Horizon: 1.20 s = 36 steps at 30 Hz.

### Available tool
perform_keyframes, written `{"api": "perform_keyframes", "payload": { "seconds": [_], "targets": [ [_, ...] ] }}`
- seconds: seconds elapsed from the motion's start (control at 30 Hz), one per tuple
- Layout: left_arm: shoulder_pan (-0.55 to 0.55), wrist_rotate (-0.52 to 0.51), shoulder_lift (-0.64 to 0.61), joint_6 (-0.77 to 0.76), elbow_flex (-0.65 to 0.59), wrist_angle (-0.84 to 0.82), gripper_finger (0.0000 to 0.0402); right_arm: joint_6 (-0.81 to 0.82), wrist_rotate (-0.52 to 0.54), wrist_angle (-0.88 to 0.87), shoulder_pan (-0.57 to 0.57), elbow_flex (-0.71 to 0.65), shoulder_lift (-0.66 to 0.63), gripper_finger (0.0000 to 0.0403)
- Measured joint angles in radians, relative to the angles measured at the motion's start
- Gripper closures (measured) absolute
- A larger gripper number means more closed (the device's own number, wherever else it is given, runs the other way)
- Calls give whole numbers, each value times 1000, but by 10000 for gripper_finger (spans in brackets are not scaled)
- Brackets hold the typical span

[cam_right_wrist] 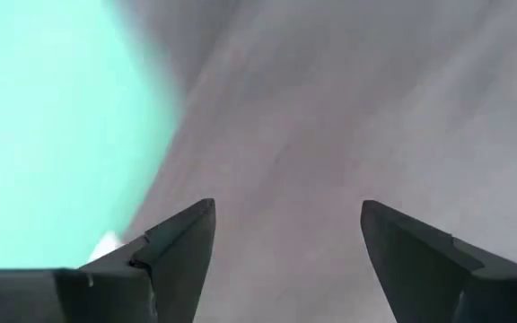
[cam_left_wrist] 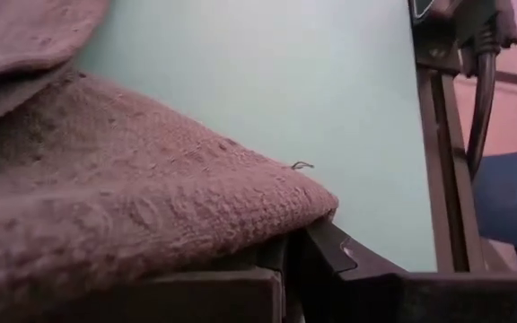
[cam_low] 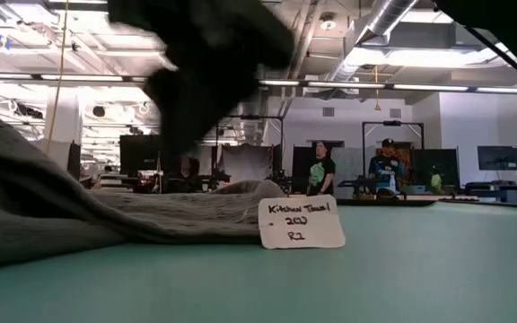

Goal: Roll towel
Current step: Roll the gray towel

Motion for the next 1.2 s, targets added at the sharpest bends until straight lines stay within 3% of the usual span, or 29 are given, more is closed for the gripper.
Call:
{"api": "perform_keyframes", "payload": {
  "seconds": [0.13, 0.3, 0.43, 0.53, 0.7, 0.87, 1.07, 1.2],
  "targets": [
    [-7, 3, -11, -12, 0, -42, 401, 115, 71, -167, 54, -2, 13, 97],
    [-27, -7, -12, -12, 0, -72, 401, 178, 250, -206, 130, -70, -17, 97],
    [-55, -27, -12, -13, 0, -94, 401, 202, 317, -160, 175, -224, -136, 97],
    [-74, -32, -13, -21, 0, -121, 401, 247, 342, -28, 199, -412, -254, 97],
    [-107, -7, -22, 24, 0, -164, 401, 214, 512, 337, 244, -748, -466, 97],
    [-118, 51, -82, -103, 55, -330, 401, 217, 528, 635, 254, -1008, -557, 97],
    [-110, 79, -142, -200, 206, -583, 401, 104, 534, 983, 235, -1148, -581, 97],
    [-109, 148, -144, -225, 283, -664, 401, 13, 529, 1047, 217, -1158, -586, 97]
  ]
}}
